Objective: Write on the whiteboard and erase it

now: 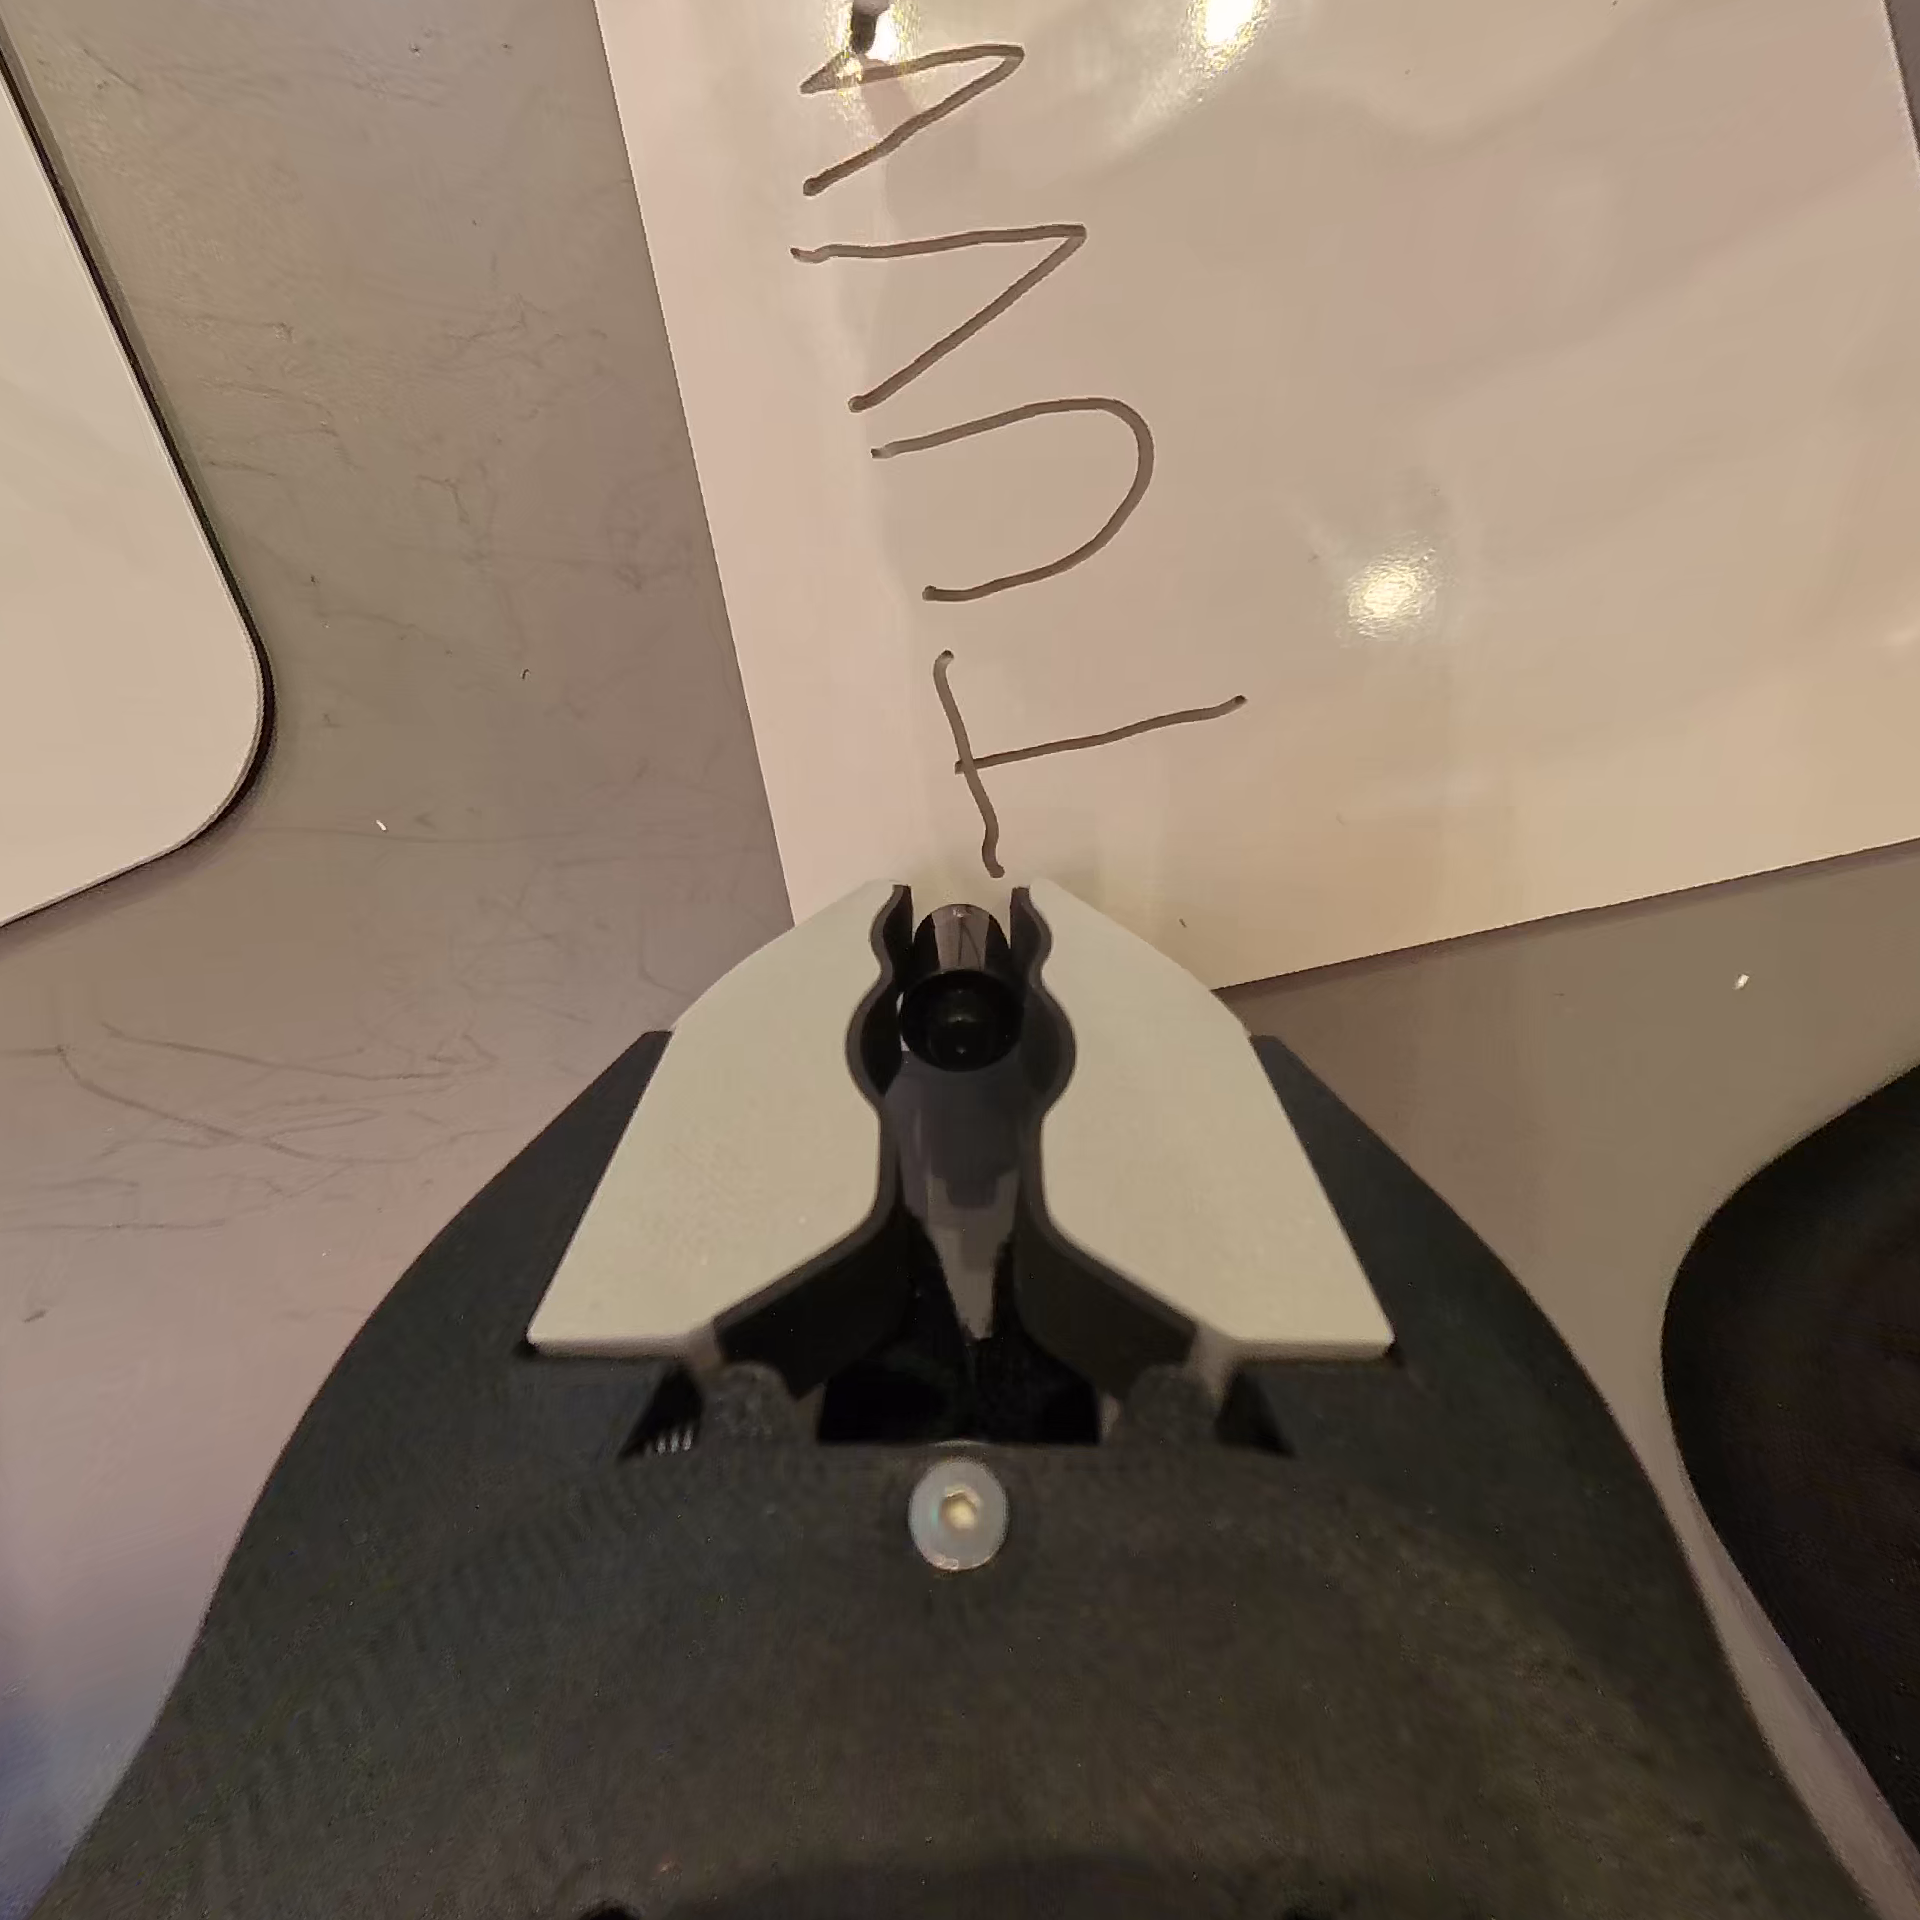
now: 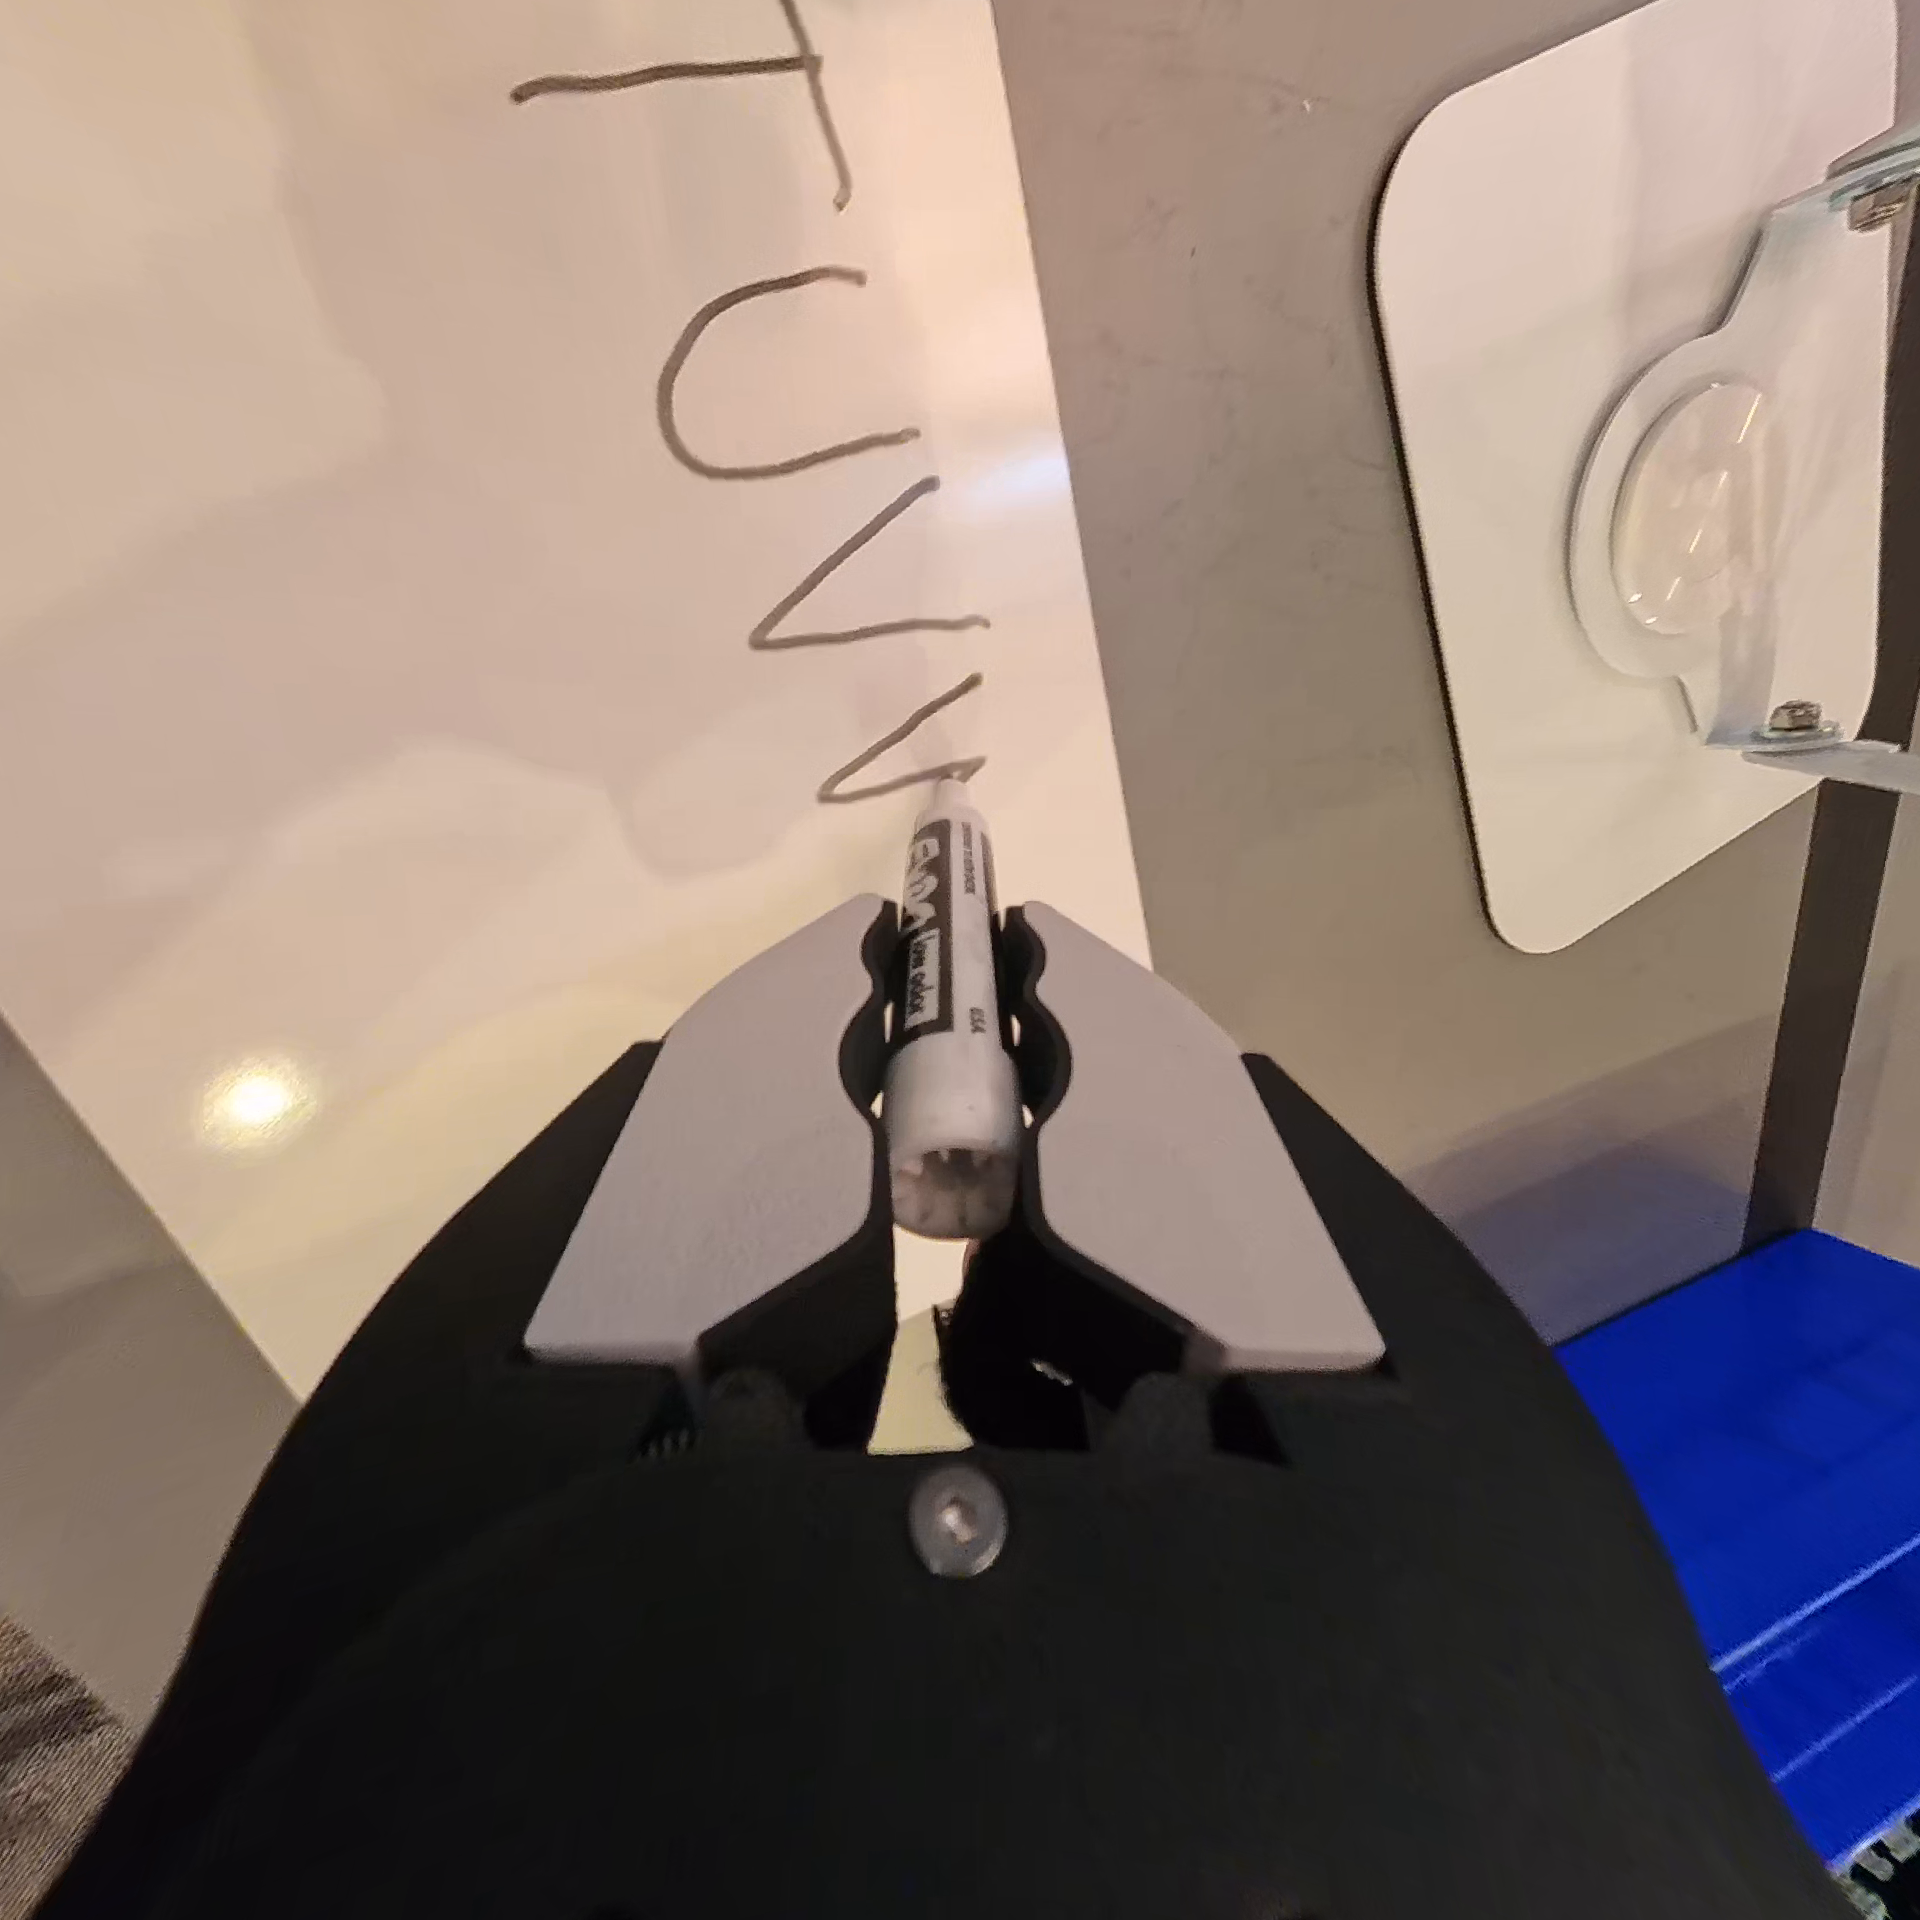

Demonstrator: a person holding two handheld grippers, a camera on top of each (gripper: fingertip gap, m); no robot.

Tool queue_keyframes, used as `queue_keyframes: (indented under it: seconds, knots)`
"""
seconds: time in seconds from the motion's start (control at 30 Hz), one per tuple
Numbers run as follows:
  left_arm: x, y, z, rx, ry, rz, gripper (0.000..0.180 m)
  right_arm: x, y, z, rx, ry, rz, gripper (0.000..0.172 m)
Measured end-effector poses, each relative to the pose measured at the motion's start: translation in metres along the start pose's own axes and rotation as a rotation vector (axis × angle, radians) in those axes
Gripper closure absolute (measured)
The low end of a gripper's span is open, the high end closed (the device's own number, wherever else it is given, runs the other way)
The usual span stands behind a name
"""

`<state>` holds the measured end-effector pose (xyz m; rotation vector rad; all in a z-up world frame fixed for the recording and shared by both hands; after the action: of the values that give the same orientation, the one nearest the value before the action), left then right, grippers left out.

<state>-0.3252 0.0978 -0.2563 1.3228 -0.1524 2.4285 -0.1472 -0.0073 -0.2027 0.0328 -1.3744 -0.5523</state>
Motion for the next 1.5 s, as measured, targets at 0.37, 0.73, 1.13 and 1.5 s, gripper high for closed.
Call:
queue_keyframes:
  seconds: [0.37, 0.73, 1.13, 1.5]
  knots:
    - [0.000, 0.001, 0.001, -0.004, -0.006, 0.006, 0.162, 0.017, -0.031, -0.020, -0.048, -0.023, 0.005, 0.151]
    - [0.000, 0.000, 0.000, -0.003, -0.002, 0.004, 0.162, 0.000, 0.012, -0.020, -0.052, -0.030, -0.036, 0.151]
    - [0.000, 0.000, 0.001, -0.002, -0.002, 0.003, 0.162, 0.009, 0.016, -0.045, -0.124, -0.037, -0.060, 0.151]
    - [0.000, 0.000, 0.001, -0.001, -0.001, 0.002, 0.162, 0.010, 0.001, -0.040, -0.103, -0.039, -0.009, 0.151]
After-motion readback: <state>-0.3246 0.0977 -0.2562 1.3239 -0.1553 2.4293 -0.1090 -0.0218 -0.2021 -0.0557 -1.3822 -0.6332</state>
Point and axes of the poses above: each gripper's, where its closed fingertips meet, x back along the fingers, z out of its top, y = z × x across the jaws, the point moved 5 cm from there along x, back along the fingers, and after that the axes turned 8 degrees about x, right-handed, at the moved point
